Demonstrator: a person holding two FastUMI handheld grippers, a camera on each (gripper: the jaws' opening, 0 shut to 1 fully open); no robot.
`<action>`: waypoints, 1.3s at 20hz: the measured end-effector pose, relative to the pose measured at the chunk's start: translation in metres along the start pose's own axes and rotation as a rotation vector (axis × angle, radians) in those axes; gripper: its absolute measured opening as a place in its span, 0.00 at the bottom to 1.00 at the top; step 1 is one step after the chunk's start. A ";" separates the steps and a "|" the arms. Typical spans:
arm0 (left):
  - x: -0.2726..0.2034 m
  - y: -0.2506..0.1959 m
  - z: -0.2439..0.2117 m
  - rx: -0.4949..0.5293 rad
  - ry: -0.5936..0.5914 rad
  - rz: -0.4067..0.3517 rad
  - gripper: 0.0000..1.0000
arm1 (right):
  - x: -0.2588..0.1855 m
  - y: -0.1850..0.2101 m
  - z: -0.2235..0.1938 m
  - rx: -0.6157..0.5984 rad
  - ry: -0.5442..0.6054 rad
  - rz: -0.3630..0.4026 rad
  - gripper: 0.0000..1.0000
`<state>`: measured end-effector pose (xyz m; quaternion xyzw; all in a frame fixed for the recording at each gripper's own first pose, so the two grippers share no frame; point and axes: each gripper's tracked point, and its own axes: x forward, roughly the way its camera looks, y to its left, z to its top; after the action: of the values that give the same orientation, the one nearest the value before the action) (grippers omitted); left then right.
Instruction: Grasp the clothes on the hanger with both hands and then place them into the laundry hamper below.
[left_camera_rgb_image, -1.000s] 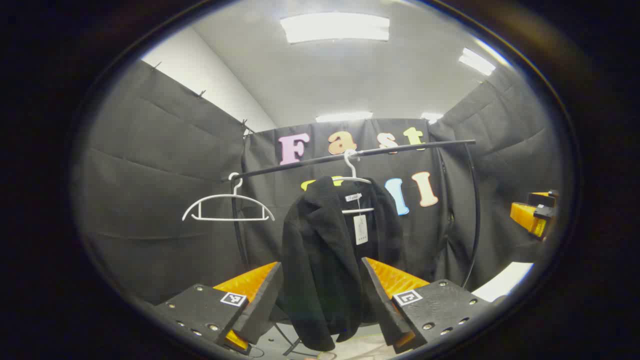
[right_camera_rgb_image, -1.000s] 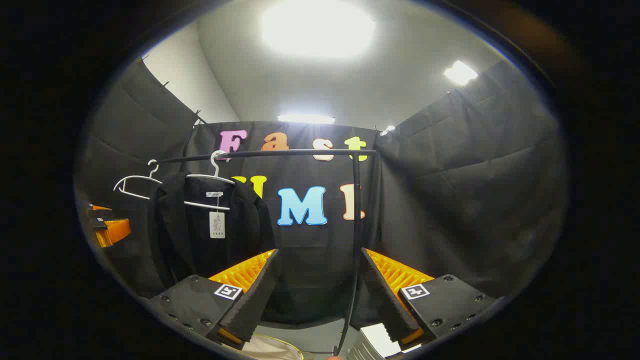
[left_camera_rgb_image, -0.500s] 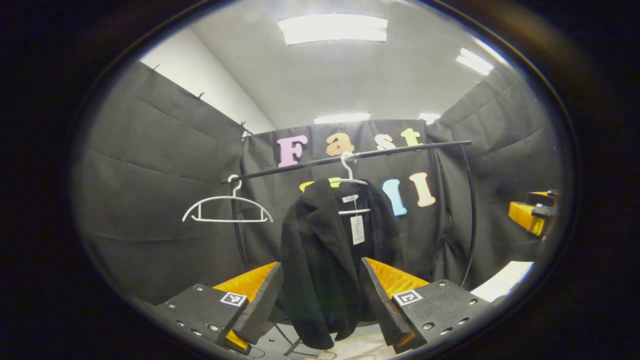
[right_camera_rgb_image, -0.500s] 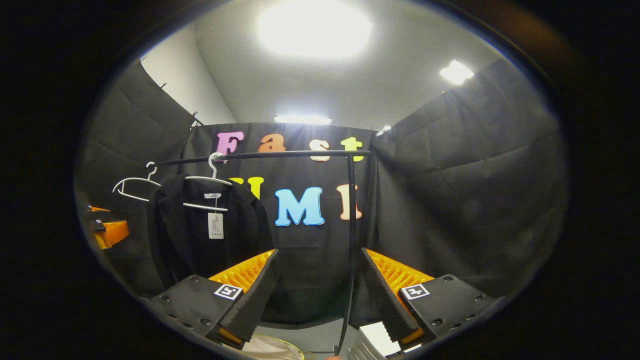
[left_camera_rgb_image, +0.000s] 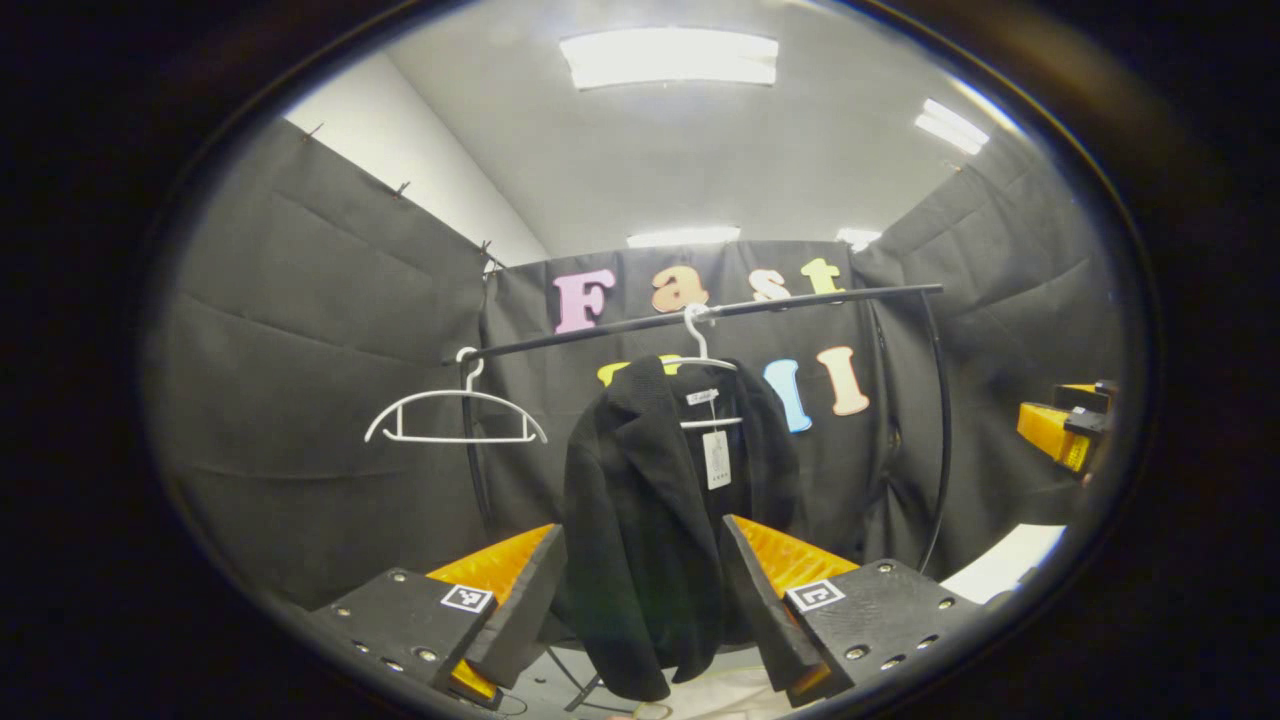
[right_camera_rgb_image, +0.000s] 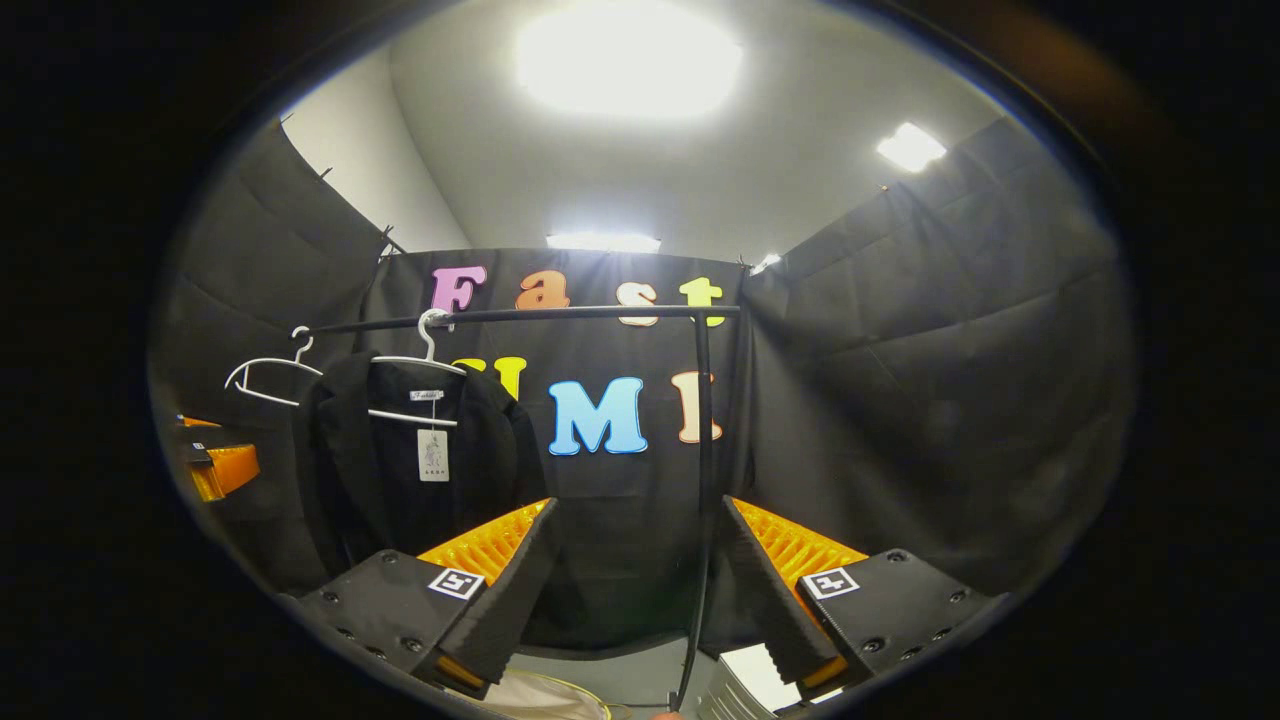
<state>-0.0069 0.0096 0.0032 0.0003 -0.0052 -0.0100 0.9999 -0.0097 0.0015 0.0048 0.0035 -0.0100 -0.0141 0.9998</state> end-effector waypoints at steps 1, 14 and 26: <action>0.001 0.001 0.001 0.001 -0.002 -0.002 0.90 | 0.001 0.001 0.001 -0.001 -0.002 -0.002 0.99; 0.025 0.022 0.001 -0.017 -0.004 -0.030 0.91 | 0.009 0.042 0.006 0.000 -0.004 0.024 0.99; 0.056 0.019 0.010 -0.028 -0.008 0.014 0.90 | 0.075 0.088 0.013 0.061 -0.037 0.157 0.97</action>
<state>0.0498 0.0272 0.0137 -0.0137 -0.0089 -0.0033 0.9999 0.0677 0.0870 0.0202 0.0329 -0.0291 0.0643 0.9970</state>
